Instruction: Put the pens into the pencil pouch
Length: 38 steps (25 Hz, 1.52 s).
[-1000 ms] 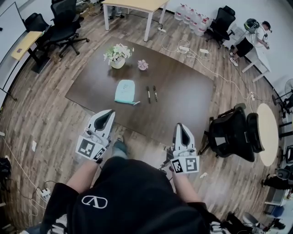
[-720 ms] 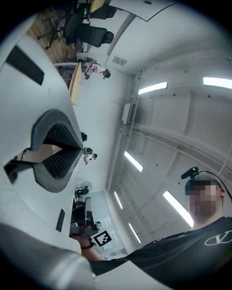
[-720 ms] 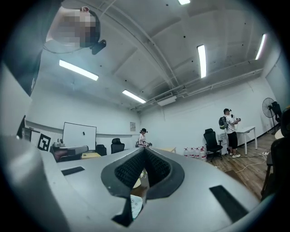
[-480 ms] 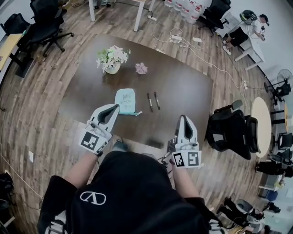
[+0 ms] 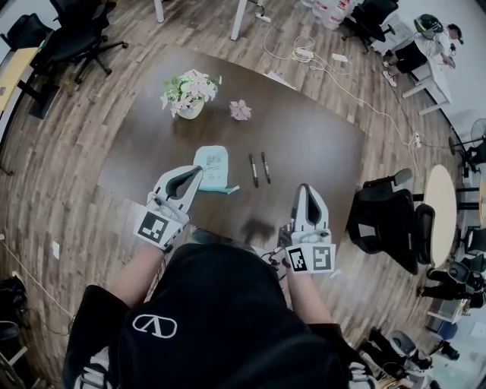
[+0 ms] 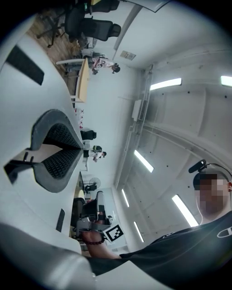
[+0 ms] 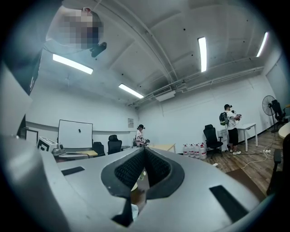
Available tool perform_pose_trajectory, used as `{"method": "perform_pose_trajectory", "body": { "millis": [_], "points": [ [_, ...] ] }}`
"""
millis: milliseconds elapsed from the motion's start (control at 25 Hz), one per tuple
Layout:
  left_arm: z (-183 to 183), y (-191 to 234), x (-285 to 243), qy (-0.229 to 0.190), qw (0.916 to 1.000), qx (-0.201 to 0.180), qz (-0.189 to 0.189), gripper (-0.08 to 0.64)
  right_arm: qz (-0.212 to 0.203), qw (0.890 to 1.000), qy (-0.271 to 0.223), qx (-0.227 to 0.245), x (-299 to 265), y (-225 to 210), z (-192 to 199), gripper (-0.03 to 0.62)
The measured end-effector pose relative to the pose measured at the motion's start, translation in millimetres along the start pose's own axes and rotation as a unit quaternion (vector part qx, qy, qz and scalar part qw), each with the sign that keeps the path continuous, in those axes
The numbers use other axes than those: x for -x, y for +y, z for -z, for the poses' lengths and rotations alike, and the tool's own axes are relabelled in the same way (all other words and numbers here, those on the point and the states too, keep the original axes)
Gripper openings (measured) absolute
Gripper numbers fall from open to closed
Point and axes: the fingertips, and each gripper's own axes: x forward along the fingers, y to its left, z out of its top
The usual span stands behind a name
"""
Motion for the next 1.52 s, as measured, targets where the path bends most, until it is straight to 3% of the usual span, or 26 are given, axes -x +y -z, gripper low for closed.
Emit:
{"method": "perform_pose_trajectory", "body": {
  "millis": [240, 320, 360, 440, 520, 600, 760, 880, 1000, 1240, 1400, 1520],
  "points": [
    [11.7, -7.3, -14.8, 0.028, 0.9995, -0.015, 0.005, 0.003, 0.003, 1.000, 0.008, -0.012, -5.3, -23.4, 5.2, -0.011],
    [38.7, -14.2, -19.5, 0.091, 0.9939, -0.055, 0.026, 0.003, 0.005, 1.000, 0.012, -0.017, -1.8, -28.5, 8.5, -0.009],
    [58.4, -15.8, -23.9, 0.133, 0.9868, -0.086, 0.034, 0.026, 0.006, 1.000, 0.014, -0.019, -0.3, -31.0, 10.3, -0.009],
    [97.9, -12.7, -34.4, 0.199, 0.9648, -0.168, 0.037, 0.381, 0.003, 1.000, 0.017, -0.018, 1.2, -36.2, 12.2, -0.009],
    [138.6, -13.5, -37.0, 0.255, 0.9332, -0.247, 0.055, 0.420, -0.001, 1.000, 0.023, -0.012, 3.7, -40.3, 14.3, -0.009],
    [184.7, -18.3, -32.1, 0.314, 0.8986, -0.291, 0.096, 0.422, 0.000, 1.000, 0.030, -0.009, 7.3, -43.6, 18.3, -0.011],
    [267.1, -25.3, -13.1, 0.405, 0.8374, -0.325, 0.169, 0.422, 0.008, 0.999, 0.044, -0.013, 18.7, -51.0, 27.6, -0.009],
    [309.1, -28.2, -4.9, 0.433, 0.8043, -0.353, 0.203, 0.422, 0.015, 0.998, 0.056, -0.014, 27.2, -57.0, 35.9, -0.009],
    [342.6, -29.5, 0.6, 0.453, 0.7796, -0.368, 0.227, 0.420, 0.020, 0.998, 0.065, -0.016, 34.9, -60.9, 43.1, -0.009],
    [385.2, -24.1, 3.4, 0.488, 0.7395, -0.382, 0.262, 0.399, 0.026, 0.996, 0.080, -0.019, 45.7, -63.7, 51.9, -0.011],
    [394.6, -22.1, -0.6, 0.493, 0.7245, -0.394, 0.277, 0.360, 0.028, 0.996, 0.085, -0.021, 47.2, -67.0, 56.6, -0.009],
    [397.5, -24.6, -0.6, 0.494, 0.7170, -0.399, 0.288, 0.282, 0.029, 0.996, 0.087, -0.024, 47.5, -68.3, 57.6, -0.009]
  ]
}}
